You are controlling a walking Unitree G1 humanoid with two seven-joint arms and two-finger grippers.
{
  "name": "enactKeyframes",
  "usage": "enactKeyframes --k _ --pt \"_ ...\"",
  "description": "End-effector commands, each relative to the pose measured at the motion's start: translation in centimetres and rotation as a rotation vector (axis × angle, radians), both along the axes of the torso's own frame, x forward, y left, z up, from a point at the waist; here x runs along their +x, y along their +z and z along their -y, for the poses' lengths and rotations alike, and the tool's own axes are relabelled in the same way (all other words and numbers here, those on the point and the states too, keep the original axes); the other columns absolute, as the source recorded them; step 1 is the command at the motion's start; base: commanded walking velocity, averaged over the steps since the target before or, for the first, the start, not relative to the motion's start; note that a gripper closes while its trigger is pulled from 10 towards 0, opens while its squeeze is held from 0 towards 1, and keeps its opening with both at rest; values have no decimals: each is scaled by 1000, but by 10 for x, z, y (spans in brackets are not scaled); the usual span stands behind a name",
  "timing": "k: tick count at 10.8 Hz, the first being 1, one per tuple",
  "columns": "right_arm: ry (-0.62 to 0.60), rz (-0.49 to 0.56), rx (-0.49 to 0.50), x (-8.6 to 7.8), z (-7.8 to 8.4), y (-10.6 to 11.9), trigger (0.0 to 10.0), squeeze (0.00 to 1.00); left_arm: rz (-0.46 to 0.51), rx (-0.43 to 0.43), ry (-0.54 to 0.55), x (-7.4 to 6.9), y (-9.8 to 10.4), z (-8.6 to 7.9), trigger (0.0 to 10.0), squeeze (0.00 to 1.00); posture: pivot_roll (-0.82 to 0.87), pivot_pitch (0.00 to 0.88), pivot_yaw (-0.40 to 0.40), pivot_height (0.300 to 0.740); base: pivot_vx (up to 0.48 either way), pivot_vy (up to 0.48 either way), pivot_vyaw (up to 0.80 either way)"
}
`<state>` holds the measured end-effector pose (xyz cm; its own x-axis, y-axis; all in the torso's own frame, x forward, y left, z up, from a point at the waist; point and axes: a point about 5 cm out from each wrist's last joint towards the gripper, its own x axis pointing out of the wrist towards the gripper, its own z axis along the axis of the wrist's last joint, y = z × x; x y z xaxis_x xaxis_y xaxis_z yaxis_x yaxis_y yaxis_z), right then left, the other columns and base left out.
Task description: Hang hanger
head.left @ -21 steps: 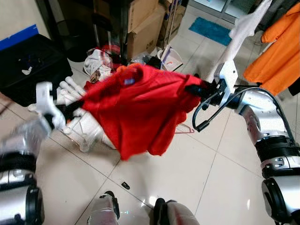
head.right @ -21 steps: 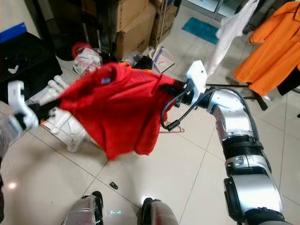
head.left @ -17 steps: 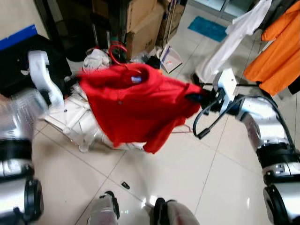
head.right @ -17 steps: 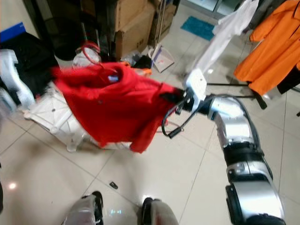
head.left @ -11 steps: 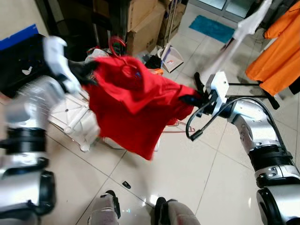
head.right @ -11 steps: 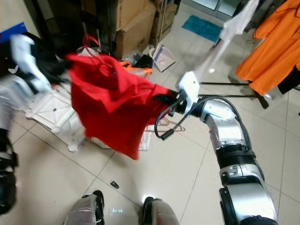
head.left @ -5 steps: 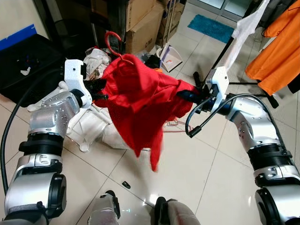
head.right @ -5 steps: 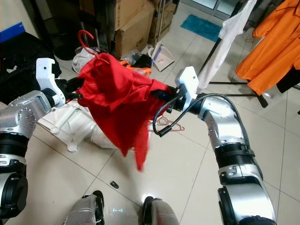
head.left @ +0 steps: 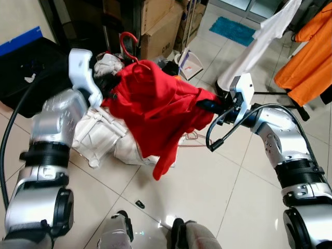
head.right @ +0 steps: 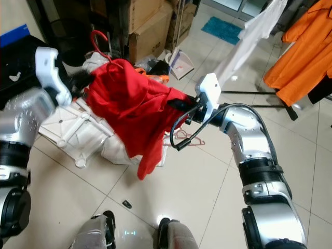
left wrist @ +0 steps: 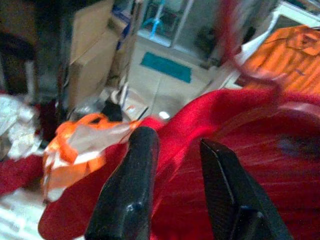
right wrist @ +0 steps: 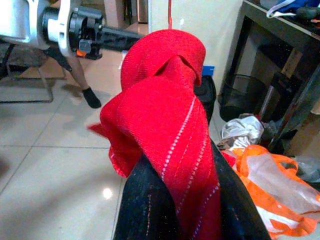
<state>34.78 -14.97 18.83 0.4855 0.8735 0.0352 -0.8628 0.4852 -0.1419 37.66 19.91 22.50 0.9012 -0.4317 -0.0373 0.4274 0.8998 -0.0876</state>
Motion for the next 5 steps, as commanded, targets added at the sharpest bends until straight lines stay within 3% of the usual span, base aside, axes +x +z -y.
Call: enactKeyframes --k 1,3,5 --pt "-6 40 48 -1 4 11 0 0 1 31 -65 -2 2 14 10000 1000 -5 177 -106 740 0 0 0" --pt "-5 31 68 -1 -2 8 0 0 -5 91 -186 -12 -1 35 10000 1000 3 178 -99 740 0 0 0" --pt "-10 25 67 -1 -1 6 0 0 -1 148 -223 -20 1 34 10000 1000 4 182 -98 740 0 0 0"
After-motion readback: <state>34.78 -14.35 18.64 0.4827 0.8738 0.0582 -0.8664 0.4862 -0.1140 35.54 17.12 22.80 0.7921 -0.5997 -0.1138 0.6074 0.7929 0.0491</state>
